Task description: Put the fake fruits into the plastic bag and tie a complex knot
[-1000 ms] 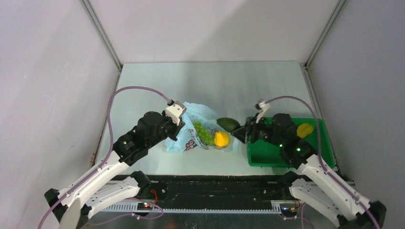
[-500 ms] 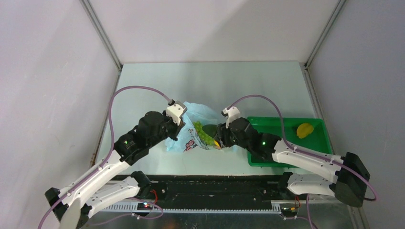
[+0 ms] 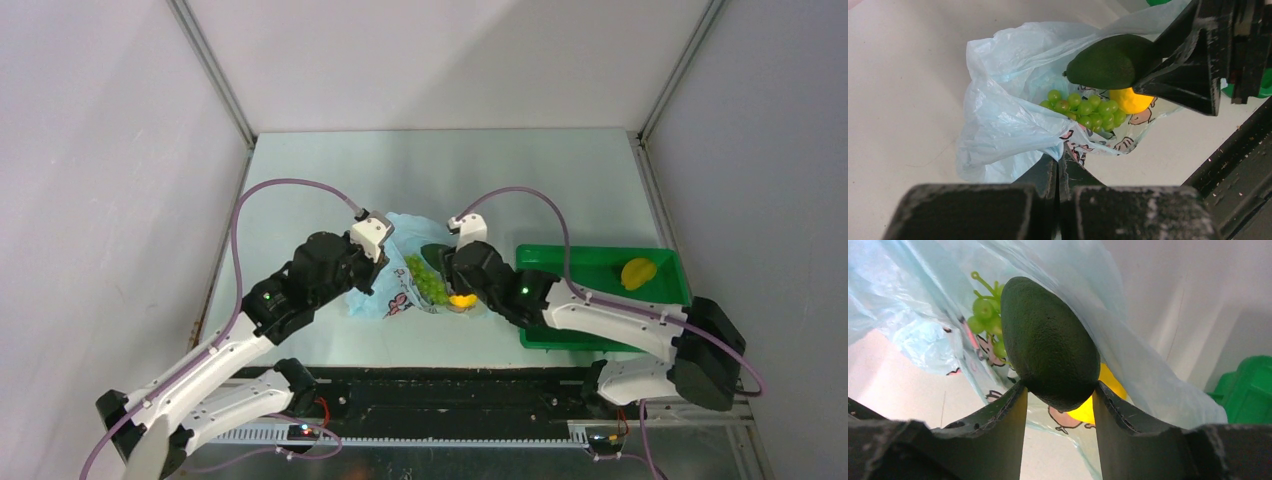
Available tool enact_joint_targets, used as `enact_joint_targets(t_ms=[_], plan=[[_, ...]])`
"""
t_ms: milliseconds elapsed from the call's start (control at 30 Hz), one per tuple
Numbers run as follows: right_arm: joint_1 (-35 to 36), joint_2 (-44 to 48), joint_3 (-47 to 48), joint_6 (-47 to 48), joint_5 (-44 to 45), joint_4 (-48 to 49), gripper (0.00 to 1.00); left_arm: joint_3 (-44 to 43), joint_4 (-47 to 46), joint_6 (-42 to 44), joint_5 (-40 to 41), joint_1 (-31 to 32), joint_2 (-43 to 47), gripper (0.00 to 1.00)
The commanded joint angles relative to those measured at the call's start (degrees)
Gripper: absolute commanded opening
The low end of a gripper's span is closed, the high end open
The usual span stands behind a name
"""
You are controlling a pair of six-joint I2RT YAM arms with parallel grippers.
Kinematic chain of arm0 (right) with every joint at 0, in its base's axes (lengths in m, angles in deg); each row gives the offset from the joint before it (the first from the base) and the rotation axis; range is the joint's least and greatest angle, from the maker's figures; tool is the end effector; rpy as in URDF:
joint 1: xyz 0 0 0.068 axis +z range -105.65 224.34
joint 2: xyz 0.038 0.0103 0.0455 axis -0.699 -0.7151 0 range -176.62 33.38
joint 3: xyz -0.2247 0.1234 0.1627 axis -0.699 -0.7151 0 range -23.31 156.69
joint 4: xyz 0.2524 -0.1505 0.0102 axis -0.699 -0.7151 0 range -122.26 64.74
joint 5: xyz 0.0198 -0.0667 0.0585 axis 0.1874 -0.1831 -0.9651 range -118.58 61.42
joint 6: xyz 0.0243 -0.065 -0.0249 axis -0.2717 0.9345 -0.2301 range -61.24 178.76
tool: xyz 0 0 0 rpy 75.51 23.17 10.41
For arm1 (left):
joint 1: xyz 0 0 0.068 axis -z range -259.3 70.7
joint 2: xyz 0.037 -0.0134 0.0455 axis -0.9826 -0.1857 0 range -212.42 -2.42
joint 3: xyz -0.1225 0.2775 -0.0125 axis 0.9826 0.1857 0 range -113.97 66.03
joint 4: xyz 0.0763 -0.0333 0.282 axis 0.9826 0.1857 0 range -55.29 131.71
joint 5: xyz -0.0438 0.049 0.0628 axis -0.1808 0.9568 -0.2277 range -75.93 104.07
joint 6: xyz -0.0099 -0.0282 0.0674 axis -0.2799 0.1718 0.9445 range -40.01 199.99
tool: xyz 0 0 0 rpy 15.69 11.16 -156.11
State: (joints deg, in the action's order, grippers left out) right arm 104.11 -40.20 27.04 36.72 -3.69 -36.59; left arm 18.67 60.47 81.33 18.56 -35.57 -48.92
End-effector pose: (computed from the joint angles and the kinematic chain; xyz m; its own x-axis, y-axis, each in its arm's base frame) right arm 0.1855 0.2668 0.2684 -0.4934 -0.1706 -0.8529 -0.4575 0.8849 0.0877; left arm 0.1607 -0.1472 0.3351 -0.2892 0.3090 -0.9060 0.6448 0.7624 0.0542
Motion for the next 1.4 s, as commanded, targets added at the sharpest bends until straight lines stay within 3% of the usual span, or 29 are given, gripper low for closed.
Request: enact_joint_targets(t_ms=[0, 333, 700, 1133, 1367], plan=[[2.41, -3.93, 7.33, 1.67, 6.59, -1.14, 0.33, -0.06, -1.66, -0.39, -0.09, -0.26, -0.04, 0.0], [0.33, -14.37, 12.18, -0.13, 6.75, -1.08, 0.36, -0.01, -1.62, -0.47, -0.28, -0.29, 0.14, 0.0], [-1.26, -15.15, 12.23, -0.64, 3.46, -0.6, 0.44, -0.02, -1.5, -0.41, 0.04, -0.23, 0.36, 0.0], [1.78, -4.41, 11.14, -0.72, 1.76, -5.25, 0.56, -0.02, -1.39, -0.38, 0.6, -0.28, 0.5, 0.0], [-4.72, 5.87, 6.12, -5.14, 8.19, -13.73, 0.71, -0.1, -1.29, -0.3, 0.64, -0.25, 0.99, 0.0]])
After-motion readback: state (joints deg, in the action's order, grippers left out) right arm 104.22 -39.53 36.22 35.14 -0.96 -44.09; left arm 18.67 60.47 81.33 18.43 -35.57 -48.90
